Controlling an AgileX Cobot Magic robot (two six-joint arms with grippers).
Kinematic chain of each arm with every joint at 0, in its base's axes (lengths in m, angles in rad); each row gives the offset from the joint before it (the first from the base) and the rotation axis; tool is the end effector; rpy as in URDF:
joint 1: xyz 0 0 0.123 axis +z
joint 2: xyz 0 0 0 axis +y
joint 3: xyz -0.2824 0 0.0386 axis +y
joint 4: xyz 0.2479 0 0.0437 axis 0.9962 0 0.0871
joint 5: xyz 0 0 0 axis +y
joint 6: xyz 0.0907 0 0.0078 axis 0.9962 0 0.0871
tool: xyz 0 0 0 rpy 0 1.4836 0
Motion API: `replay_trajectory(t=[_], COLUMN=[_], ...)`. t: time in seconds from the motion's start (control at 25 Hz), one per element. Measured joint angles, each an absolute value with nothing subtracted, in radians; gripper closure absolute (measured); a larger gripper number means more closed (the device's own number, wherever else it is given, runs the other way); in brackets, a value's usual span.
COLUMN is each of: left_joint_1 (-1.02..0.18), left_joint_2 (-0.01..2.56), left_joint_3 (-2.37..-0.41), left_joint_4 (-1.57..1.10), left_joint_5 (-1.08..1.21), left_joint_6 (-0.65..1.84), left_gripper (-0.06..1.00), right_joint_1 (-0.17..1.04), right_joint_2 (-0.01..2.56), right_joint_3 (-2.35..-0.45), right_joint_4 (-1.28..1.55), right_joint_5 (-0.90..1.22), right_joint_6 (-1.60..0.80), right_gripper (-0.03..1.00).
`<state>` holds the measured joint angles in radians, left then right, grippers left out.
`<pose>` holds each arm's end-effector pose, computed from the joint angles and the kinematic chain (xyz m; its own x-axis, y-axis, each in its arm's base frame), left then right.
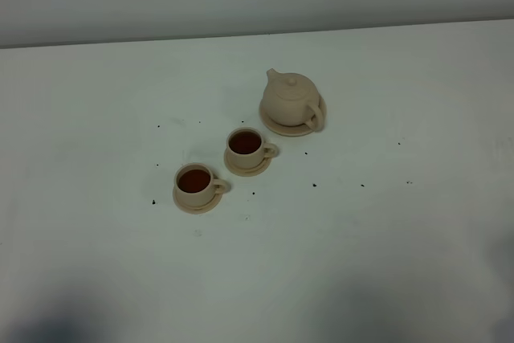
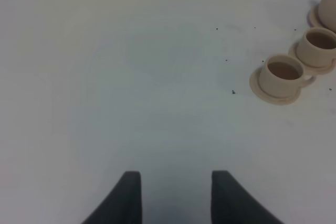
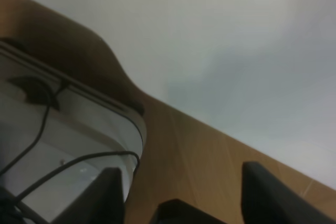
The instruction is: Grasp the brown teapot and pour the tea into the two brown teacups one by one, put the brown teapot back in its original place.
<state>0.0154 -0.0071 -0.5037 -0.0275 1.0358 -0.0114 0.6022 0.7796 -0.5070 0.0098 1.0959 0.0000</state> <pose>-0.0054 -0.0022 0.2802 -0.4238 -0.0319 -0.9052 -0.0047 0.9994 -0.0330 0.0842 0.0588 0.2370 -0.7923 -0.5392 -0.2854 -0.5649 0.8251 0.0096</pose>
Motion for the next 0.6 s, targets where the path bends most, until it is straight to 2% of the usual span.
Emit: replay_trajectory(t=[0.28,0.6], left_joint_1=[0.015,0.015], left_joint_2=[-0.007,-0.007], left_joint_3=[-0.504,-0.504], left_joint_4=[-0.027,-0.027], left_joint_5=[1.036,1.036], left_joint_6=[-0.011,-0.011], left_gripper=[0.58,0.58], right_joint_1=[0.602,0.602], right_joint_2=[0.671,0.661], right_joint_3=[-0.493,-0.492], right_joint_4=[0.015,0.016], right_joint_5=[1.071,1.071], right_joint_6=[-0.017,-0.017], right_gripper=[0.46,0.46])
